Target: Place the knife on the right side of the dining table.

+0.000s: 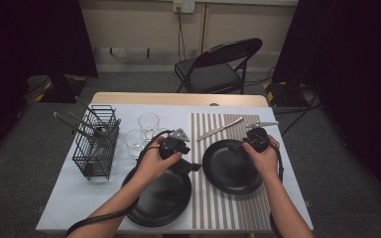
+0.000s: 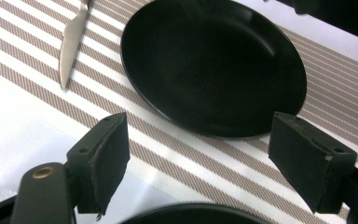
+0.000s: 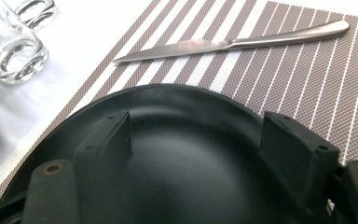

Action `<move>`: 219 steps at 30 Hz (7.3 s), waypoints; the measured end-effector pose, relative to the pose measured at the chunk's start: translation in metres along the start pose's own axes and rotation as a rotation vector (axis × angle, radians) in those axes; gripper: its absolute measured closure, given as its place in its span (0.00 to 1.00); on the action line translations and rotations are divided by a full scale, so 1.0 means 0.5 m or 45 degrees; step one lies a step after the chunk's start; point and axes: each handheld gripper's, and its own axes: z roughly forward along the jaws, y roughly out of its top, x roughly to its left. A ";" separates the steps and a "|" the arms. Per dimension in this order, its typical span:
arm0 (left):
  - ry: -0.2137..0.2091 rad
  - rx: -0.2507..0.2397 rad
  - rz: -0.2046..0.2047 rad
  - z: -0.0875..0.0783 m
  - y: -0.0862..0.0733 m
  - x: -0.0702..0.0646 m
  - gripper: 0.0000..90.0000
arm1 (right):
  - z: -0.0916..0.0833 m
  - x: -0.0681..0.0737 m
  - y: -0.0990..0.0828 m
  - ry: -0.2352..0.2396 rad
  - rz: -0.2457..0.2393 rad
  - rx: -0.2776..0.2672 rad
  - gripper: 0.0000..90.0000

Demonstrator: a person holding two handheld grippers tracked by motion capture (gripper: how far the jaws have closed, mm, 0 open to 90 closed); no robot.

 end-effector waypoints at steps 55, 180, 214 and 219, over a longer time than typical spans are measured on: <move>-0.077 0.067 0.033 -0.084 -0.119 -0.034 0.23 | 0.079 0.003 0.058 -0.043 -0.080 0.024 0.30; -0.076 0.063 -0.008 -0.121 -0.152 -0.030 0.23 | 0.215 -0.133 0.137 -0.174 0.007 0.149 0.49; -0.063 0.076 0.003 -0.118 -0.149 -0.036 0.23 | 0.195 -0.127 0.112 -0.164 0.064 0.122 0.43; -0.061 0.077 0.004 -0.118 -0.150 -0.036 0.23 | 0.193 -0.128 0.110 -0.158 0.071 0.125 0.43</move>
